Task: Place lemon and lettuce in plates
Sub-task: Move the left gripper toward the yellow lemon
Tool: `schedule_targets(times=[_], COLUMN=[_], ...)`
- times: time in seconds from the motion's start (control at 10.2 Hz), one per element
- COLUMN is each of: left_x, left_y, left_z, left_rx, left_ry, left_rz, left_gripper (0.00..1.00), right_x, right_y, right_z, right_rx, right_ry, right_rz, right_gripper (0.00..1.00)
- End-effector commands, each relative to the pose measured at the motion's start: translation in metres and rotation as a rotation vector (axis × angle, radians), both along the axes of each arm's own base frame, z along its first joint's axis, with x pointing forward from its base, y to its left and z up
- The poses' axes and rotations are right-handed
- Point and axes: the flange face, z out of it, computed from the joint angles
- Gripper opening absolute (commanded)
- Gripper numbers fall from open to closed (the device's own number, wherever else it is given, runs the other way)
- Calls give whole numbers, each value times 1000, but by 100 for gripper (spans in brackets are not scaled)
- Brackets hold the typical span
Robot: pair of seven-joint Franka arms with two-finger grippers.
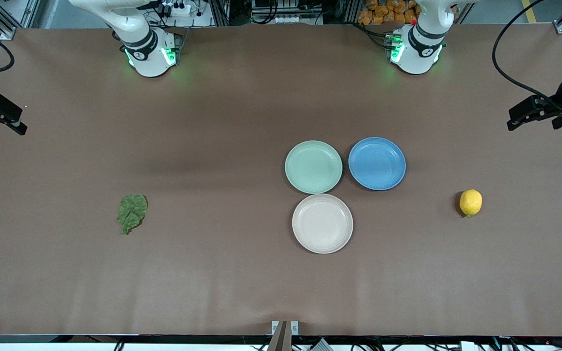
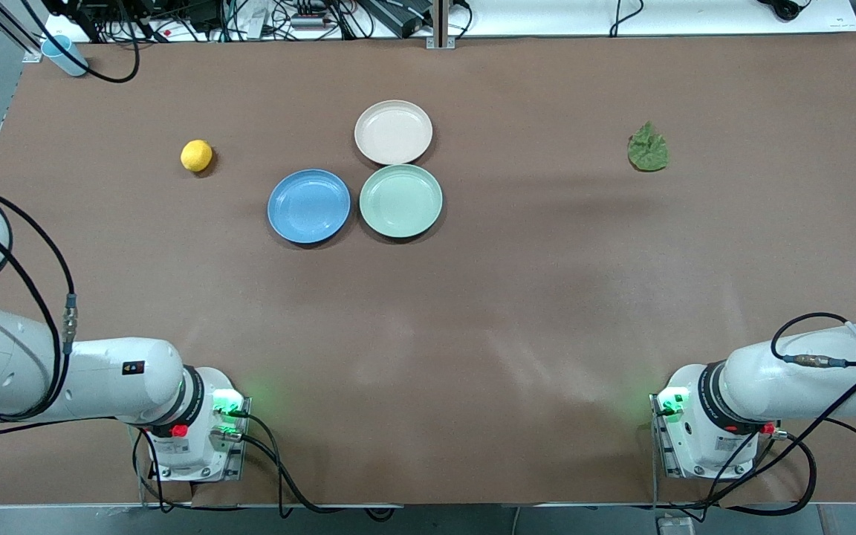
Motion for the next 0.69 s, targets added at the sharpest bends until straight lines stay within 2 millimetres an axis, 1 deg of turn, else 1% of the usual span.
schedule_targets(times=[0.0, 0.1, 0.2, 0.39, 0.59], left_x=[13, 17, 18, 18, 18], left_y=[11, 12, 11, 11, 11], left_z=[-26, -37, -52, -75, -98], left_rx=[-12, -13, -13, -13, -12], left_ry=[37, 43, 48, 43, 40], left_rz=[-20, -19, -21, -23, -26], left_gripper=[100, 100, 100, 100, 100], right_x=[0, 2, 3, 5, 10], right_y=[-6, -6, -6, -5, -6], right_z=[2, -2, -3, -5, -13], right_rx=[8, 6, 6, 5, 4], right_ry=[-19, -12, -9, -15, -6], right_rz=[-6, -7, -7, -5, -7], right_gripper=[100, 100, 100, 100, 100])
